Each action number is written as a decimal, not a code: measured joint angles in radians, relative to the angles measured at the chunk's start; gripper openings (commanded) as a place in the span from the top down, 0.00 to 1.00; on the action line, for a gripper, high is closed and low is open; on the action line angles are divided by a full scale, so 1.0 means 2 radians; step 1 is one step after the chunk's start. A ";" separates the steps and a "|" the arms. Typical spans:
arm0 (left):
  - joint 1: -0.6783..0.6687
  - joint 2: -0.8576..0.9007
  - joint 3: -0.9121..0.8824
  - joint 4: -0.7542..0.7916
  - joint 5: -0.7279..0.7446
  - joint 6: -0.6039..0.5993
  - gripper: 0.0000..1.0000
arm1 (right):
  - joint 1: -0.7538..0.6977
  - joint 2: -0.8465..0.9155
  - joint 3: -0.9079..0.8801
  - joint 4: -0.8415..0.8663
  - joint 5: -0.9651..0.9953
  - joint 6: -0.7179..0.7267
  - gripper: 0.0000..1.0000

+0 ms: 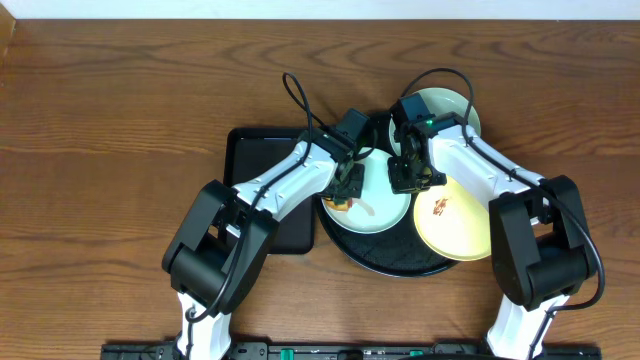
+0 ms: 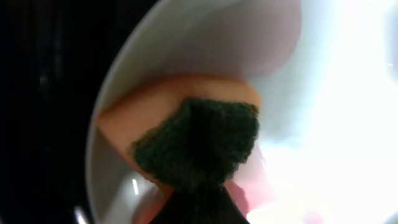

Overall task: Clean dirty plates on tray and stack at the side
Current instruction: 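Scrub the stained pale green plate with the sponge in left gripper, then return the sponge with left gripper over the black tray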

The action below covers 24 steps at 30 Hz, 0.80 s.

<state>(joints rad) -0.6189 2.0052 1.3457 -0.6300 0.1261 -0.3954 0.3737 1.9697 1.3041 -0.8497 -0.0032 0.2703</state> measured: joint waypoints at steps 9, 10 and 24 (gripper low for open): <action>-0.030 0.002 -0.005 0.031 0.012 -0.010 0.92 | 0.000 0.000 0.000 0.000 0.000 0.000 0.98; -0.033 0.002 -0.005 0.036 0.016 -0.010 0.92 | 0.000 0.000 0.000 0.000 0.000 0.000 0.98; 0.106 -0.076 -0.007 0.065 0.202 -0.012 0.92 | 0.000 0.000 0.000 0.000 0.000 0.000 0.97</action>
<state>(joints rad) -0.4065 1.8530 1.3315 -0.5003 0.5301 -0.4194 0.3737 1.9697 1.3041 -0.8505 -0.0025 0.2703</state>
